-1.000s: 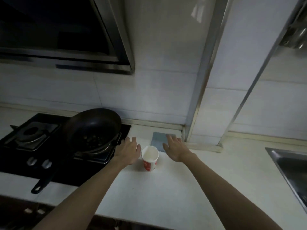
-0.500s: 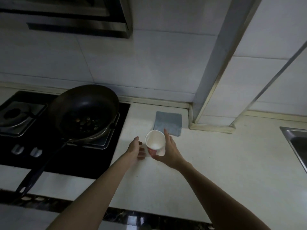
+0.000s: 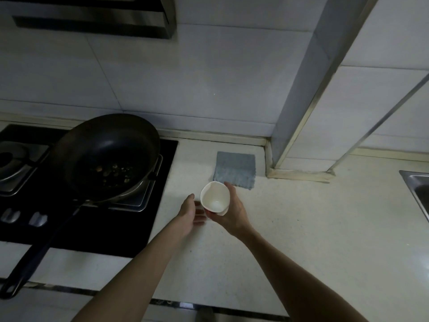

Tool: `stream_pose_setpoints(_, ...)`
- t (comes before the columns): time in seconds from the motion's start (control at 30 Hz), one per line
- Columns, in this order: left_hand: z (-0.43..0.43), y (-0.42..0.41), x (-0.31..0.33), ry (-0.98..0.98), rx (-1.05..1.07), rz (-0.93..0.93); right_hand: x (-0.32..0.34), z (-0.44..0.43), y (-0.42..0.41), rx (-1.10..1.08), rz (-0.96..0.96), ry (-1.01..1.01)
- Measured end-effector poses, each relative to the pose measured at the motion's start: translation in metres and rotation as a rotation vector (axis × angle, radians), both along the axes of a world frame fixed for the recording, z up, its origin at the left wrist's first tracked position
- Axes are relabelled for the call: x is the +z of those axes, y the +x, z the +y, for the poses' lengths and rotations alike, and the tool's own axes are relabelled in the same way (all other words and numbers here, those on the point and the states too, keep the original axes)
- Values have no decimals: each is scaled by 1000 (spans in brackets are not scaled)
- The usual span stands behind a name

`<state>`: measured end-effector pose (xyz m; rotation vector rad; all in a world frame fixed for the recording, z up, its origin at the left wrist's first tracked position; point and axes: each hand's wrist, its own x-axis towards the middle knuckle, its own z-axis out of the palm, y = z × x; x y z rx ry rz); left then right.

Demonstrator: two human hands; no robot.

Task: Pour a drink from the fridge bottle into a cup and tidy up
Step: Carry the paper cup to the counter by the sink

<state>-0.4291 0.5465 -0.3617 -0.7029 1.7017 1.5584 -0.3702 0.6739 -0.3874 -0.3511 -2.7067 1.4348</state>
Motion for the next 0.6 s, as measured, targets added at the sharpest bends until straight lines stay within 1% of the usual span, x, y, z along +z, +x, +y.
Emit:
stream_pose_setpoints(0.27, 1, -2, 7, 13, -10, -9, 22, -1, -5, -20, 107, -25)
stream_pose_setpoints(0.47, 9, -11, 26, 161, -35, 36, 54, 3, -11, -31, 162, -17)
stream_pose_setpoints(0.6, 16, -17, 34, 244, -34, 31, 69, 13, -8, -80, 179, -2)
